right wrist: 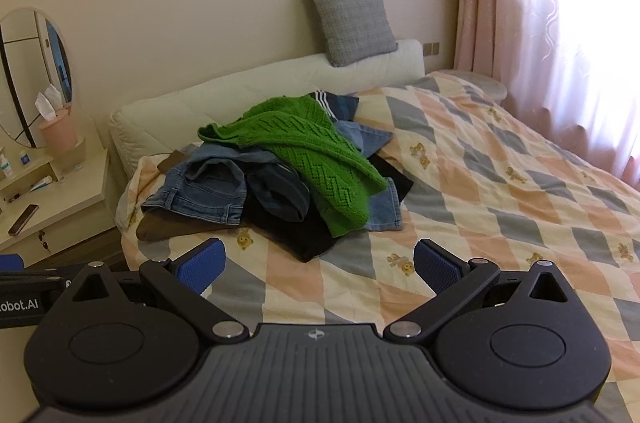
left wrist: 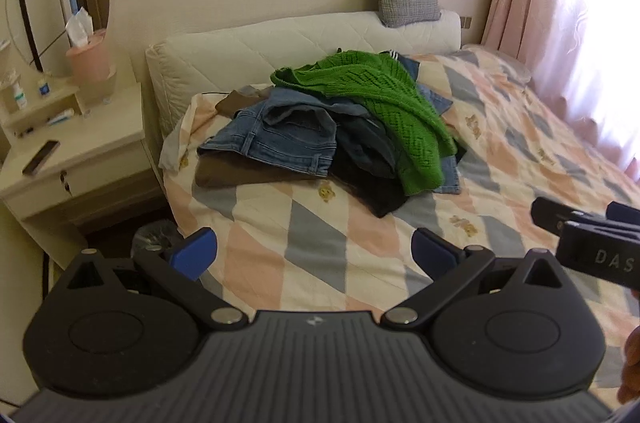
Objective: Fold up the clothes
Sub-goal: 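Move both grippers toward the green knit vest on the clothes pile, then grasp the green vest with the left gripper while the right gripper grasps it too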
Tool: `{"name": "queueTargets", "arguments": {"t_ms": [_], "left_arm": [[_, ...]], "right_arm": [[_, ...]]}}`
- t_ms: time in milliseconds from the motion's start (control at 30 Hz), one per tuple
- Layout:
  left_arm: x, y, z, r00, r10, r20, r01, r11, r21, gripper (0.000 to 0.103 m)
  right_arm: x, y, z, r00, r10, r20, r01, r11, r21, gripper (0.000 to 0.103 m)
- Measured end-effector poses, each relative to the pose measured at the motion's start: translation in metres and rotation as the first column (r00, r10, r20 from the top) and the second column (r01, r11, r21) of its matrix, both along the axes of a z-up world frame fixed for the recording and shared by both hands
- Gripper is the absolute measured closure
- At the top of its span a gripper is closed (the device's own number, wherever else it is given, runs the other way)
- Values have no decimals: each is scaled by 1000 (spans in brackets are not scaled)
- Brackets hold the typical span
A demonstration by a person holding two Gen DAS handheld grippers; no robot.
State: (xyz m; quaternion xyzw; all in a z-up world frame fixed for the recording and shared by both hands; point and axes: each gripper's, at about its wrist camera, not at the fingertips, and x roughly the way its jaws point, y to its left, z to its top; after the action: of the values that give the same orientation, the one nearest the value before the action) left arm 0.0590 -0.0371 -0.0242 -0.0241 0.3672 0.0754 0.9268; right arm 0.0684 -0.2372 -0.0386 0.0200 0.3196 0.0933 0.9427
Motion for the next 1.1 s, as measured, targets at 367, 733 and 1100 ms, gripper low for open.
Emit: {"name": "queueTargets", "arguments": {"t_ms": [367,733,1100], "left_arm": [[125,33,-36,983,-150,-101,149,989,-19,1],[253,114,-64,969,-167,-181,119,961,-250,2],[376,180,-101,968,-106,-226,-32,844,-536,34]], "right_arm": [[95,7,-49,987,-100,-123,106,993,46,0],[190,48,-93,981,-155,-117,156,988,-2,0],[296,111,-110,998,-43,-56,33,987,-158,8]]}}
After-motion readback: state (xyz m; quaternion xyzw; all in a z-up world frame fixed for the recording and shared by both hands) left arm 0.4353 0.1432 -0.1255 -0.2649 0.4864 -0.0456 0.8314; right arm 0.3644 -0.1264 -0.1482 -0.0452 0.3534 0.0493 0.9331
